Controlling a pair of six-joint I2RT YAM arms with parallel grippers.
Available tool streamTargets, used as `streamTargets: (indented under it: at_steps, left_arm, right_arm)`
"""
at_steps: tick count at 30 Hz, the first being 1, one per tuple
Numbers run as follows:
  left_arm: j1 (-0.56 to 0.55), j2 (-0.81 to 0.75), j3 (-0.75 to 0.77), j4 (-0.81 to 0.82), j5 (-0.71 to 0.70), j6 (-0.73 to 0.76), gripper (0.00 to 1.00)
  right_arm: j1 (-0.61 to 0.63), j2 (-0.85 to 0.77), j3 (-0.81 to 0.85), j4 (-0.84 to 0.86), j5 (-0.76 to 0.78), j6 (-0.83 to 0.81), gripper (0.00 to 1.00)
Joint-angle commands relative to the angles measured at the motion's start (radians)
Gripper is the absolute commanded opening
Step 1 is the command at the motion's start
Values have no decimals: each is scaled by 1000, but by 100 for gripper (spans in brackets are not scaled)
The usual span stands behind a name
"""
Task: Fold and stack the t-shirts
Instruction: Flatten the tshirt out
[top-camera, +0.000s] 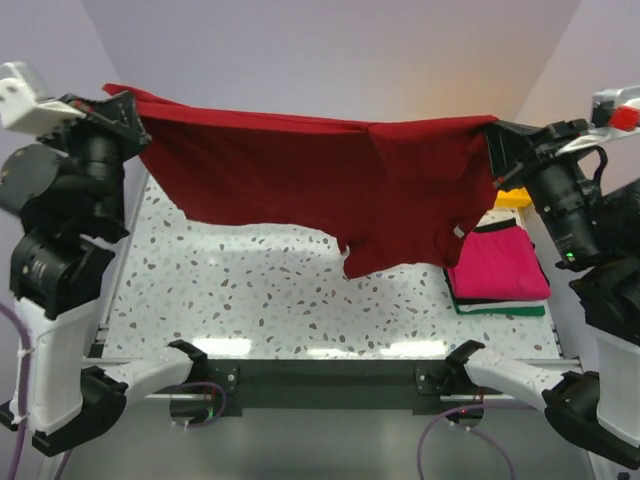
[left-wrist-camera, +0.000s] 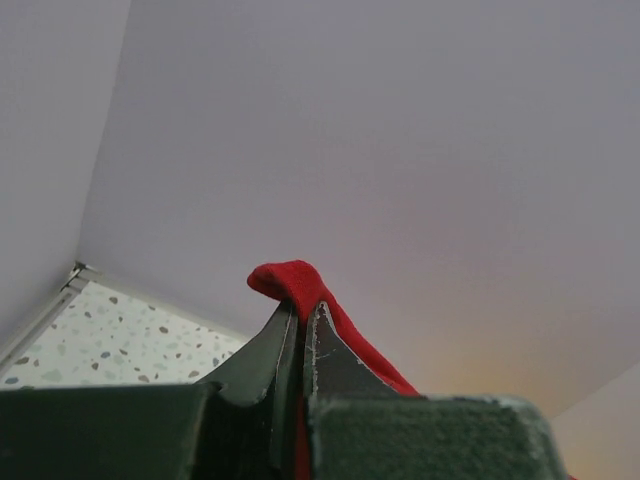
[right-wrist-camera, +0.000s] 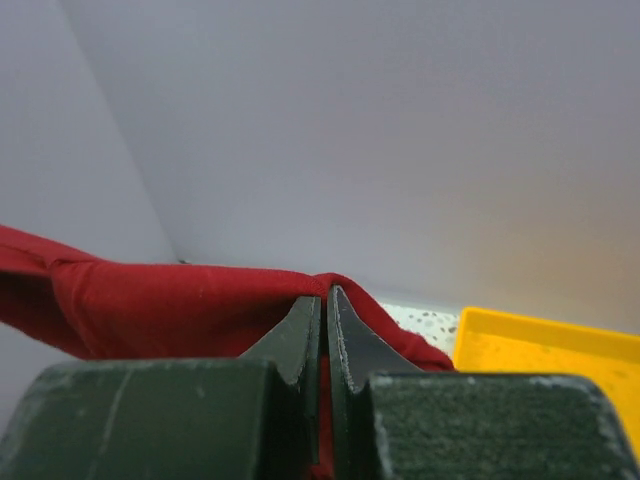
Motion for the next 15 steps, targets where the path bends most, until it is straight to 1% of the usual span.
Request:
streamTargets:
  at_steps: [1,3,6,9,12,13,14,15]
  left_arm:
    - [2,-51,71,-17,25,38,0]
    - [2,-72,85,-16,51,40,0]
    - [2,-95,106,-11,56,44,0]
    - [2,-94,92,6,45,58,0]
    - [2,-57,51,26,-20,67,0]
    - [2,-33,30,61,-40,83,0]
    - [2,-19,2,86,-66,98,0]
    - [2,0,-45,107,-143,110,0]
  right_arm:
    - [-5,-19,97,-5,-163,-17,0]
    - [-3,-15,152,-13,-212,-13,0]
    - [-6,10,212,-18,-237,-8,0]
    - [-3,45,211,-9,-233,-19,0]
    - [-3,102,165,22,-138,-49,0]
    - [-5,116,148,36,-69,-63,0]
    - [-5,129,131,54,-32,-77,0]
    - [-3,157,81,117,2,-135,0]
